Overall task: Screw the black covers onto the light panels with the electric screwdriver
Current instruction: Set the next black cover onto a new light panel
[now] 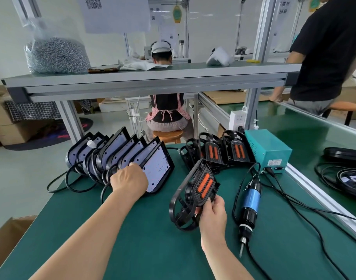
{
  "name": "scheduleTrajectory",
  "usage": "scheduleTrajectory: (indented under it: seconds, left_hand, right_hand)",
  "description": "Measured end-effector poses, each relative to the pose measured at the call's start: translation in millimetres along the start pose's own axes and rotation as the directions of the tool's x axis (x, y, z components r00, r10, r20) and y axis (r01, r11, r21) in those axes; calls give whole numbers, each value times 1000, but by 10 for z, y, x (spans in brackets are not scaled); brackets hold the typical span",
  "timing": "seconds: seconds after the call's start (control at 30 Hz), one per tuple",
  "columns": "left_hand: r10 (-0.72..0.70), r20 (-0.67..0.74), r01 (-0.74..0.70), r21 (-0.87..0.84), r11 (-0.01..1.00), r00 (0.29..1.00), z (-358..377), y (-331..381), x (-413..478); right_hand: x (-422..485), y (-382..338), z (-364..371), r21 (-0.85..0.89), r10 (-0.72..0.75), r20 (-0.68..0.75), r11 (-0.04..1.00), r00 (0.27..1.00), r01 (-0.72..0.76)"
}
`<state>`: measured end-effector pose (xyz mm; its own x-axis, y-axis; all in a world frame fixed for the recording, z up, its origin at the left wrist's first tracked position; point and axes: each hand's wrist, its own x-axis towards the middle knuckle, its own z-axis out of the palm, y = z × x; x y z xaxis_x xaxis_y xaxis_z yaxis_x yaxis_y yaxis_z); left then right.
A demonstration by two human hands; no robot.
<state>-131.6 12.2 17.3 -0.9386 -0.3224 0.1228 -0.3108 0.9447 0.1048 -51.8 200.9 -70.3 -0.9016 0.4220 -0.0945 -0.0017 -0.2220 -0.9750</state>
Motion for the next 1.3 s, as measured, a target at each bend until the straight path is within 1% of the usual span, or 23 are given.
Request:
scheduleTrajectory:
  seconds: [0.1, 0.17, 0.27, 0.33, 0.43, 0.53, 0.63, 0.7, 0.77, 0.83, 0.9, 0.93, 1.0, 1.03, 1.1, 1.17, 1.27, 1.3]
  left_hand:
    - [13, 7, -11, -154, 988, 1000, 2, 23, -64]
    - [26, 76, -3, -289, 957, 997, 4, 35, -143]
    - [58, 223, 75, -543, 837, 973, 38, 37, -346]
    - [65, 273, 130, -638, 759, 960, 94, 24, -527]
    - [38, 312, 205, -704, 680, 949, 191, -16, -795]
    - [36, 339, 238, -728, 643, 940, 256, -72, -1060]
    - [65, 351, 238, -748, 619, 934, 296, -106, -1324]
    - [94, 348, 222, -760, 610, 933, 339, -102, -1456]
    - [103, 328, 201, -768, 608, 939, 396, -84, -1543]
    - [85, 295, 185, -774, 606, 952, 424, -79, -1592]
    - [77, 287, 186, -780, 597, 955, 416, -94, -1621]
    - [83, 271, 163, -768, 620, 959, 417, -115, -1624]
    - [104, 203, 75, -713, 697, 974, 412, -173, -1612]
    - [93, 178, 61, -703, 709, 980, 394, -190, -1599]
    - [40, 150, 86, -740, 667, 988, 364, -190, -1551]
    - [-20, 147, 131, -804, 580, 989, 369, -152, -1478]
    - [-10, 185, 170, -879, 445, 983, 422, -91, -1344]
    - [6, 197, 175, -887, 428, 980, 448, -74, -1297]
  right_hand:
    - [15, -11, -7, 35, 13, -25, 999, 1000, -12]
    - [29, -11, -5, 81, 32, -33, 996, 999, -29]
    - [47, -23, -17, 145, 34, -29, 989, 999, -29]
    - [60, -53, -35, 183, 20, -8, 983, 1000, -18]
    - [95, -122, -73, 268, 32, -13, 963, 999, -28]
    - [122, -198, -119, 345, 57, -13, 937, 998, -49]
    - [149, -246, -151, 361, 58, -36, 932, 998, -41]
    - [159, -244, -149, 302, 38, -49, 953, 998, -21]
    - [139, -222, -124, 205, -15, -33, 979, 999, 21]
    - [114, -187, -103, 78, -80, -5, 994, 997, 80]
    - [85, -178, -93, -70, -136, 24, 988, 990, 137]
    - [77, -177, -91, -132, -160, 32, 978, 987, 163]
    - [59, -198, -85, -231, -205, 57, 950, 977, 213]
    - [52, -213, -82, -279, -227, 74, 930, 971, 239]
    - [56, -214, -65, -382, -262, 115, 879, 958, 286]
    - [56, -197, -46, -460, -263, 155, 834, 952, 305]
    - [39, -154, -33, -539, -271, 211, 769, 939, 343]
    - [30, -152, -33, -549, -291, 226, 750, 930, 369]
